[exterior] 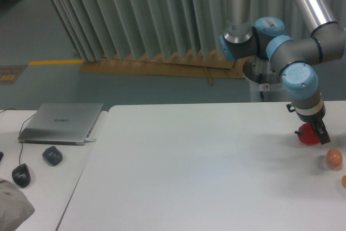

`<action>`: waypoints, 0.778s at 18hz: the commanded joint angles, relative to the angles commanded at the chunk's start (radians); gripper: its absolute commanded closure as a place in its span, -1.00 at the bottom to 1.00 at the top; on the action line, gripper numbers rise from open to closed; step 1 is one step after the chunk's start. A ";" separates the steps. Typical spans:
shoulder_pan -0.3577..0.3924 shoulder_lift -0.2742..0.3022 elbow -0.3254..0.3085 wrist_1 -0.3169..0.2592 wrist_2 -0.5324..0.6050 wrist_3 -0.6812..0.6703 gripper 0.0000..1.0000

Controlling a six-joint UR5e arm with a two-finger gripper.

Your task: Place the red peppers in a basket

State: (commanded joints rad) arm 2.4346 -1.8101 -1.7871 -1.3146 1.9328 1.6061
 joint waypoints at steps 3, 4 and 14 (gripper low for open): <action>-0.020 -0.012 -0.008 0.017 -0.001 -0.026 -1.00; -0.020 -0.023 -0.011 0.038 -0.023 -0.050 -1.00; -0.006 -0.017 -0.057 0.075 -0.067 -0.005 -1.00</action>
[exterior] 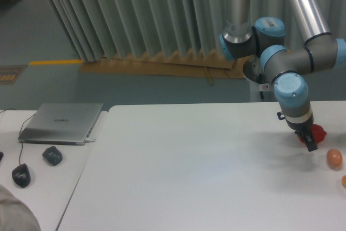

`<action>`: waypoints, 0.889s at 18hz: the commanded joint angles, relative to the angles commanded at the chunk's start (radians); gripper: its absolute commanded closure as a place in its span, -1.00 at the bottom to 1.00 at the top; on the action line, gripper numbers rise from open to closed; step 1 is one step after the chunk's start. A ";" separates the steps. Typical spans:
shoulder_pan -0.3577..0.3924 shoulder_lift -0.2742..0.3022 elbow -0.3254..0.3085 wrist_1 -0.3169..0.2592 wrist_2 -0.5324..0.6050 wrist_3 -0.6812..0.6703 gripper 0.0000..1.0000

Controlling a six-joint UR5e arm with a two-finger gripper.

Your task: Place the red peppers in a basket

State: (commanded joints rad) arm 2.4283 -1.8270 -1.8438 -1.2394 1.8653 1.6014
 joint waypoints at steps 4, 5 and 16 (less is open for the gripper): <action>-0.002 0.002 0.005 -0.002 0.005 0.000 -0.43; -0.002 0.000 0.008 -0.002 0.011 0.002 -0.34; 0.002 0.009 0.056 -0.053 0.034 0.002 0.08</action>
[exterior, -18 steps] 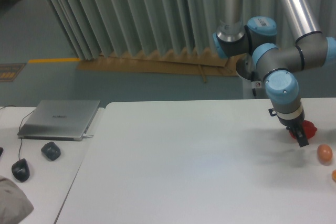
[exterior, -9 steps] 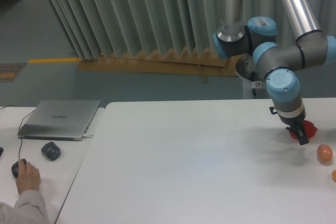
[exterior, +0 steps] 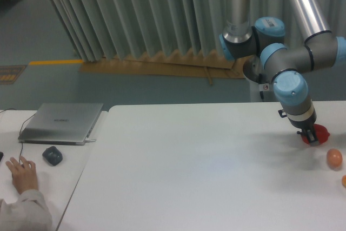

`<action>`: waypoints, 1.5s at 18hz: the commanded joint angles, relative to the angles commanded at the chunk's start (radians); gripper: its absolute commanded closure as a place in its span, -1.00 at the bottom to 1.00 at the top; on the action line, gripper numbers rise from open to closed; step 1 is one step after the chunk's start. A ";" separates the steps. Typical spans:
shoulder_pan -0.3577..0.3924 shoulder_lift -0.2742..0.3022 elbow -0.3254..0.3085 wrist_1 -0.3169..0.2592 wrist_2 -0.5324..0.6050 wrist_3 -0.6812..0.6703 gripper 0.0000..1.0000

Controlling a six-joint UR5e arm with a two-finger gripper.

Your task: Place the red peppers in a basket

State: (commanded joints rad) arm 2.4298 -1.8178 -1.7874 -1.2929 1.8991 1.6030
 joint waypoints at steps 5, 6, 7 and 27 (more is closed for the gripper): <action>0.021 0.023 0.180 -0.094 -0.063 -0.011 0.04; 0.025 0.023 0.189 -0.092 -0.067 -0.009 0.04; 0.035 0.023 0.201 -0.092 -0.084 -0.009 0.04; 0.344 0.025 0.281 -0.025 -0.308 0.248 0.05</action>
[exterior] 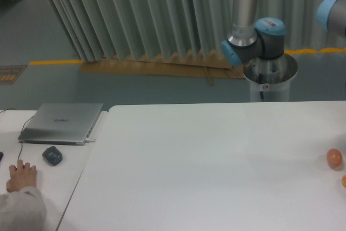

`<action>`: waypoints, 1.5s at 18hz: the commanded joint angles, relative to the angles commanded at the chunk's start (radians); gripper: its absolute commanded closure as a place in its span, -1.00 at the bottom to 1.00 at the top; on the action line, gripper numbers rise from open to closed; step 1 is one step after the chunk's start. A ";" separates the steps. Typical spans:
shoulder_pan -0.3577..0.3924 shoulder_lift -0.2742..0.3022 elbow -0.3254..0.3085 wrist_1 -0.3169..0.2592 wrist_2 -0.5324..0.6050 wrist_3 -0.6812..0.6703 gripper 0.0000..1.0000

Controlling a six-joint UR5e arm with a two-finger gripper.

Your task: Place the red peppers in a basket

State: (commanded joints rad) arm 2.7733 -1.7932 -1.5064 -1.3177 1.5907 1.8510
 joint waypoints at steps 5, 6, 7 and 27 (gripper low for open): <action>0.078 -0.003 -0.009 0.005 0.000 0.192 0.05; 0.097 -0.003 -0.012 0.012 -0.002 0.211 0.05; 0.112 -0.003 -0.020 0.018 -0.002 0.206 0.04; 0.195 -0.043 -0.018 0.215 -0.021 0.114 -1.00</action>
State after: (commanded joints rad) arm 2.9683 -1.8362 -1.5248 -1.1029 1.5693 1.9650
